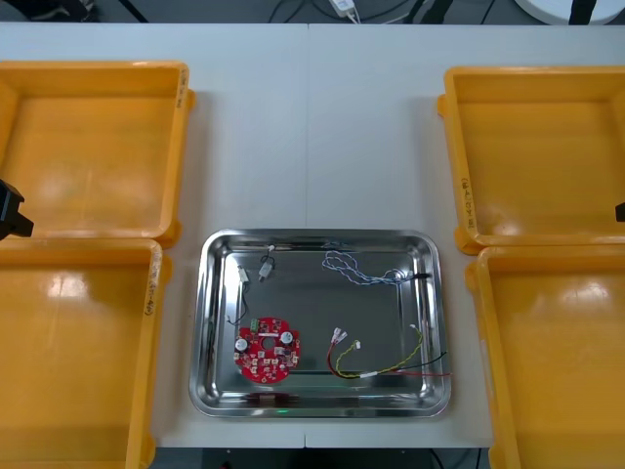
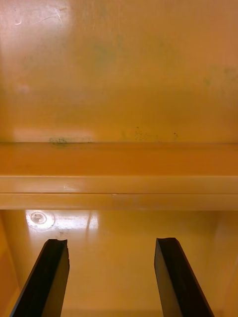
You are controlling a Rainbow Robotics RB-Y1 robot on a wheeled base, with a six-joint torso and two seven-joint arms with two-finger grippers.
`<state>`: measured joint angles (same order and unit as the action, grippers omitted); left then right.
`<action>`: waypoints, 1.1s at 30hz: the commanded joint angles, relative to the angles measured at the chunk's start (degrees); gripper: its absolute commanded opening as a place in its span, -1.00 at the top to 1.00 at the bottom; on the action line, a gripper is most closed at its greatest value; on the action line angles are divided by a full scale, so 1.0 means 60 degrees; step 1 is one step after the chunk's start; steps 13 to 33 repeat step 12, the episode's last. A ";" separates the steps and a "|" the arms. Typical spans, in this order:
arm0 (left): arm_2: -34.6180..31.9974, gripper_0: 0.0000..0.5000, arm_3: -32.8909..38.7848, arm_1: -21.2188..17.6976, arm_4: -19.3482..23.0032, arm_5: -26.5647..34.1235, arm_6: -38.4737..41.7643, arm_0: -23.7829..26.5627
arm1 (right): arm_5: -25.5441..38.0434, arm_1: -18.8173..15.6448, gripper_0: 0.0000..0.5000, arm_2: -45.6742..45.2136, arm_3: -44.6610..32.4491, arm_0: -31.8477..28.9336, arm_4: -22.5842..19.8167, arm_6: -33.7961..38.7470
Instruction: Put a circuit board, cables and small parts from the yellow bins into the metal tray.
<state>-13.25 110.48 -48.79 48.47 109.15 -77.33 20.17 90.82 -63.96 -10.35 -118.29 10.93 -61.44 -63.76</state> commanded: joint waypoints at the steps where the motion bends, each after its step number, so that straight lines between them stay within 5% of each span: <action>1: -0.0296 -1.00 0.0277 0.0060 -0.0066 0.0089 -0.0750 -0.0110 | -0.0004 -0.0019 -1.00 -0.0340 -0.0208 -0.0063 0.0001 -0.0345; 33: -0.0296 -1.00 0.0277 0.0060 -0.0066 0.0089 -0.0750 -0.0110 | -0.0004 -0.0019 -1.00 -0.0340 -0.0208 -0.0063 0.0001 -0.0345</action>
